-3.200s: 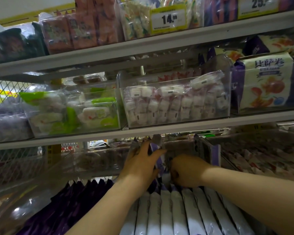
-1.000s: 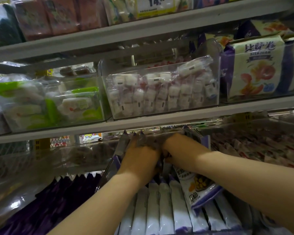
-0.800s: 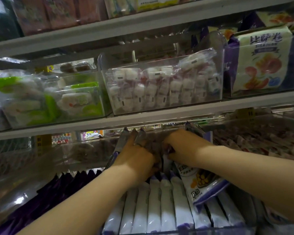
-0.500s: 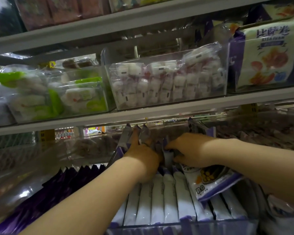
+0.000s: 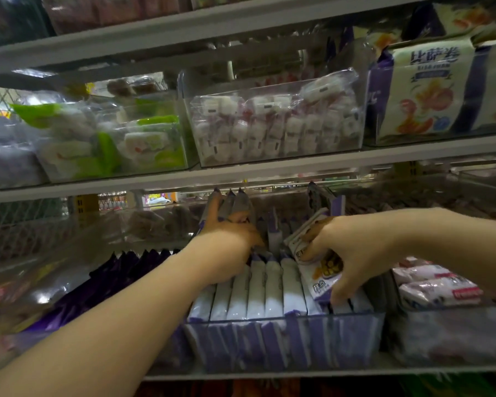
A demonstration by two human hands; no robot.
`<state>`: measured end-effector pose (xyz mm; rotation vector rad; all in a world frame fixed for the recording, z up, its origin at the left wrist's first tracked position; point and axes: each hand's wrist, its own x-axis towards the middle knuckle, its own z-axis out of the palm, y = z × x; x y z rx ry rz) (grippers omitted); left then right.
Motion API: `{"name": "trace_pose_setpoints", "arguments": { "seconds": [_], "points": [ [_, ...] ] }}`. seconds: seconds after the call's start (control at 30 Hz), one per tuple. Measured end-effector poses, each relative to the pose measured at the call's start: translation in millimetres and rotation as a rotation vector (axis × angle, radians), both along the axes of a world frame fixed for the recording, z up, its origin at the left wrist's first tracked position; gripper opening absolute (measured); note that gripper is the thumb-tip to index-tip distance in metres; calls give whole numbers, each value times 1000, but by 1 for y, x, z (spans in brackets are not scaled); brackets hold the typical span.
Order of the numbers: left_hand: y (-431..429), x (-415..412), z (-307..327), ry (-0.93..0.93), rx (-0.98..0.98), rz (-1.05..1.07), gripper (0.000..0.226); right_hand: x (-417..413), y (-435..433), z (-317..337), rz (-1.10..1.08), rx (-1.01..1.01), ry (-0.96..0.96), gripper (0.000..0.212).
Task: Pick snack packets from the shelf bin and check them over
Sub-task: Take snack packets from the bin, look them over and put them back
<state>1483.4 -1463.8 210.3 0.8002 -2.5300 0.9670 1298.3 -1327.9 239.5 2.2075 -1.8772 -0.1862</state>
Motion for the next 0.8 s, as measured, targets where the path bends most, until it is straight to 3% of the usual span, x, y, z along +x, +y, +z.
{"name": "trace_pose_setpoints", "arguments": {
  "seconds": [0.1, 0.27, 0.37, 0.43, 0.53, 0.6, 0.67, 0.73, 0.8],
  "points": [
    [15, 11, -2, 18, 72, 52, 42, 3, 1, 2, 10, -2, 4, 80],
    [43, 28, -8, 106, 109, -37, 34, 3, 17, 1, 126, -225, -136, 33],
    [57, 36, -20, 321, 208, -193, 30, 7, 36, -1, 234, -438, -262, 26],
    [69, 38, -28, 599, 405, -271, 26, 19, 49, -11, 380, -553, -344, 27],
    [92, 42, -35, 1089, 935, -435, 51, 45, 60, -41, 539, -654, -405, 34],
    [102, 48, -43, 1240, 1249, -415, 58, 64, 60, -66, 579, -698, -438, 40],
    [107, 58, -58, 1301, 1474, -462, 49, 83, 56, -93, 623, -709, -509, 43],
    [109, 71, -78, 1390, 1469, -517, 35, 102, 50, -118, 661, -691, -558, 44],
    [106, 85, -100, 1437, 1255, -482, 28, 119, 42, -142, 687, -670, -610, 43]
  ]
}}
